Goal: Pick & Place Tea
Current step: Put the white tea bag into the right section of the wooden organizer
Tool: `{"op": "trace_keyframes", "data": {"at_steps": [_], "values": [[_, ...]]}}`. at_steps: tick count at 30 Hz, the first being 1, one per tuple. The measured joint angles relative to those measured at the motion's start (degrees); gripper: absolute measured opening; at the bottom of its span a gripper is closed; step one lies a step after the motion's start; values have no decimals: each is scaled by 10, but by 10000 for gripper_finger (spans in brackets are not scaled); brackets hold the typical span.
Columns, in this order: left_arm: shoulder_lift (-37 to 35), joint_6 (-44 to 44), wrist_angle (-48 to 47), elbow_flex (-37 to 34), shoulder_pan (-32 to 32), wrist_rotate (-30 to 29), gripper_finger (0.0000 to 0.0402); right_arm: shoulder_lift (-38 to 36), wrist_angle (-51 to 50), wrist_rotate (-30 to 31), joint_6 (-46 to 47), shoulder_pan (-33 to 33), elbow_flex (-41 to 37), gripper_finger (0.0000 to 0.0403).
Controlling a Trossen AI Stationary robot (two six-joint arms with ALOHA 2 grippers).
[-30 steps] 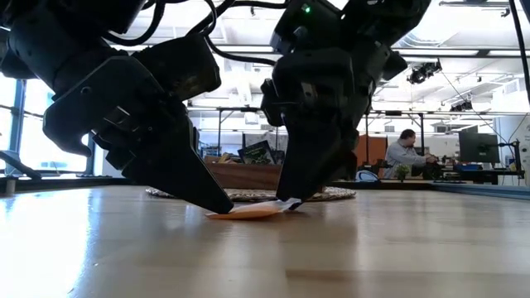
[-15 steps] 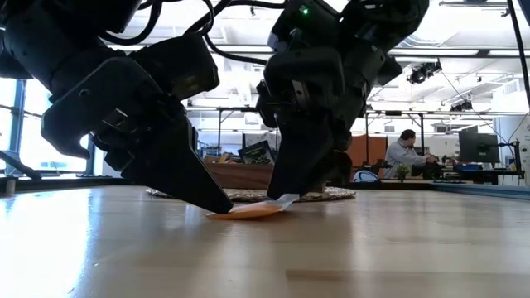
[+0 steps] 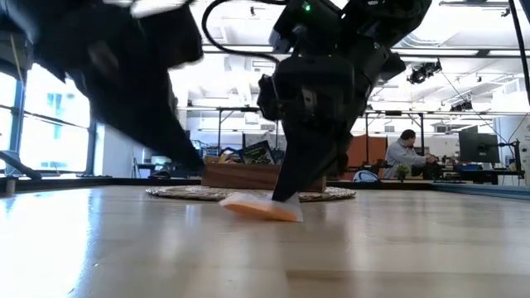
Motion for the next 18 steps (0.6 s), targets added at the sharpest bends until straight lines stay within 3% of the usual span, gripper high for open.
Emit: {"op": "trace_keyframes", "data": {"at_steps": [3,6,12,14,16,18], "values": [[-72,-6,-77,0,0,-5,0,-23,-8,16,-16,-1,0,4],[-147,-6,-162,0,1,-22,0,-72,-20,79,-76,-5,0,3],[-264,-12,-318,2,0,-101,0,-188,-54,390,-302,-18,1,2],[-284,-32,-359,2,0,-133,0,-209,-62,459,-374,-32,2,2],[-297,-50,-391,2,0,-159,0,-218,-78,460,-405,-57,2,1],[-298,-58,-414,2,0,-179,0,-219,-96,420,-386,-89,2,1]]}}
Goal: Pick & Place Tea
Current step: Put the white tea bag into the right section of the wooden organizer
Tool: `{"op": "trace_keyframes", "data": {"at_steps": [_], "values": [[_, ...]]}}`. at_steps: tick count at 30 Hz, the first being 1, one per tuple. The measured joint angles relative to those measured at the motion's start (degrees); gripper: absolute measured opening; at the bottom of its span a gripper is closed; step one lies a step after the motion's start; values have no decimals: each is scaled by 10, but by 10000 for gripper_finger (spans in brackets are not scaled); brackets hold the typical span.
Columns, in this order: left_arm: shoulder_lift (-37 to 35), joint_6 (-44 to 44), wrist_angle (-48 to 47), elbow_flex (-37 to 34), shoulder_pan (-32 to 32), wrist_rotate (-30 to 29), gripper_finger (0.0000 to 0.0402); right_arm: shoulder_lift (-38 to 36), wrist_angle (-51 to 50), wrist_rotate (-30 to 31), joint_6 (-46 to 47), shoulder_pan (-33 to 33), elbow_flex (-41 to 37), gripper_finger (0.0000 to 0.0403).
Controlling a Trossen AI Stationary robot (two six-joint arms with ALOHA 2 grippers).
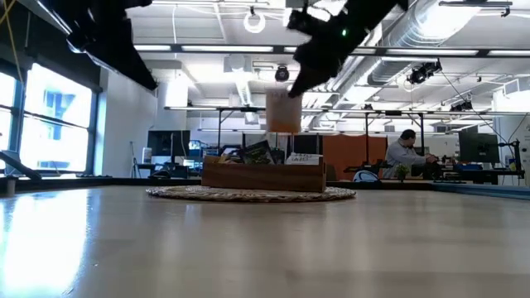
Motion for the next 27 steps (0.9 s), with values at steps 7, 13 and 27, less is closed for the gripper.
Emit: {"op": "trace_keyframes", "data": {"at_steps": [7,13,27], "values": [[0,-13,-24,0,0,-20,0,50,-39,-72,38,-99,-2,1],[0,-27,-32,0,0,-19,0,78,-43,-123,56,-145,-2,1],[0,-86,-87,0,0,-67,0,56,-78,-136,38,-145,-1,0]]}}
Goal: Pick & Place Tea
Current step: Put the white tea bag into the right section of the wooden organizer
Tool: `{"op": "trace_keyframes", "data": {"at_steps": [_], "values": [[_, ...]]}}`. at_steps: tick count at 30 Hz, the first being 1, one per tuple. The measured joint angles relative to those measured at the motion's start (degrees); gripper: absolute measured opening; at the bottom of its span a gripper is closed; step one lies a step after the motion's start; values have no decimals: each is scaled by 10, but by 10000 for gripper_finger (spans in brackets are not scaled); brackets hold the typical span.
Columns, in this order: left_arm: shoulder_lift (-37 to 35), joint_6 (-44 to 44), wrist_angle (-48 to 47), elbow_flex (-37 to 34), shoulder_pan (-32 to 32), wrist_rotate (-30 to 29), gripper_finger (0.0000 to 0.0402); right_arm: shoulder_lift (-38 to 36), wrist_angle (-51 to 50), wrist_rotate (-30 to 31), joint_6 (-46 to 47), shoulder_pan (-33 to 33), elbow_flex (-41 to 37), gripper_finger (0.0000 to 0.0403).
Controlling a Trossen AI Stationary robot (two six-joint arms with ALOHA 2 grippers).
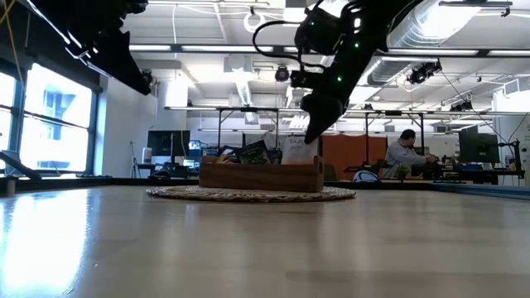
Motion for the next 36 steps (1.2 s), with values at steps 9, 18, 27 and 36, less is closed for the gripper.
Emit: {"op": "trace_keyframes", "data": {"at_steps": [9,18,27,36], "values": [[0,0,2,0,0,4,0,27,0,-16,1,0,0,3],[0,0,2,0,0,5,0,18,7,-87,-20,0,0,71],[0,39,2,0,-1,99,0,18,6,31,25,12,15,123],[0,30,7,0,-1,310,0,18,13,67,45,68,67,123]]}}
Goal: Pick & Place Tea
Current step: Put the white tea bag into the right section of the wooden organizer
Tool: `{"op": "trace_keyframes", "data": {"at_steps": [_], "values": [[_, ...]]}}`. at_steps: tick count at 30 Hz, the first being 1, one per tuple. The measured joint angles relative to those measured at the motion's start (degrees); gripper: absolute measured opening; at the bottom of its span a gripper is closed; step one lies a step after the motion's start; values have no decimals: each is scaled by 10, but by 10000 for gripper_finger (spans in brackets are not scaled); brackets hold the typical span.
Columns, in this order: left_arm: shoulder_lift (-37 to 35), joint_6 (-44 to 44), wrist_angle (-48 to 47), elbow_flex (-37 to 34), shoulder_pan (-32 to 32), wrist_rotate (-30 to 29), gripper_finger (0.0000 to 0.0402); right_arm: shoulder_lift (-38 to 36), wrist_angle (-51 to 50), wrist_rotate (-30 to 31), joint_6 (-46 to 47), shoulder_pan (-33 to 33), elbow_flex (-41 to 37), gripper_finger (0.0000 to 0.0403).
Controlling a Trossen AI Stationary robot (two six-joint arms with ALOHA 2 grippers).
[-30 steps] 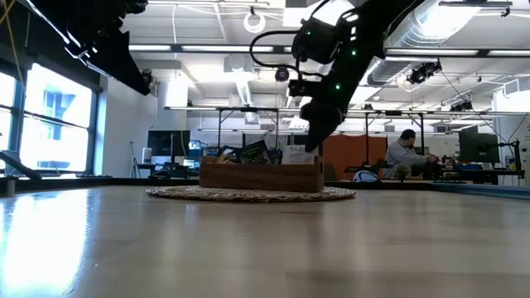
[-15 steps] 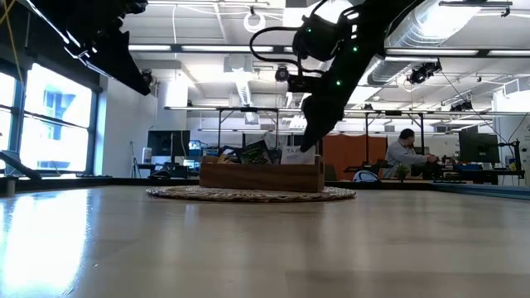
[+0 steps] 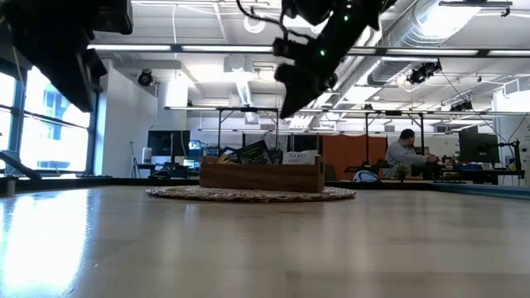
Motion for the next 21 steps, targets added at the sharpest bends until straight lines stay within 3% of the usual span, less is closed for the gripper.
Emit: {"op": "trace_keyframes", "data": {"at_steps": [5,9,13,18,21], "values": [[0,4,26,0,-60,42,0,0,32,-55,46,46,4,124],[26,1,141,-16,-145,40,0,0,48,-106,77,79,-5,124],[87,-77,248,-43,-200,47,0,1,99,-108,85,109,-35,124],[178,-150,257,-45,-206,160,0,2,159,-109,85,129,-71,124],[215,-154,265,-44,-205,184,0,3,170,-113,87,132,-77,124]]}}
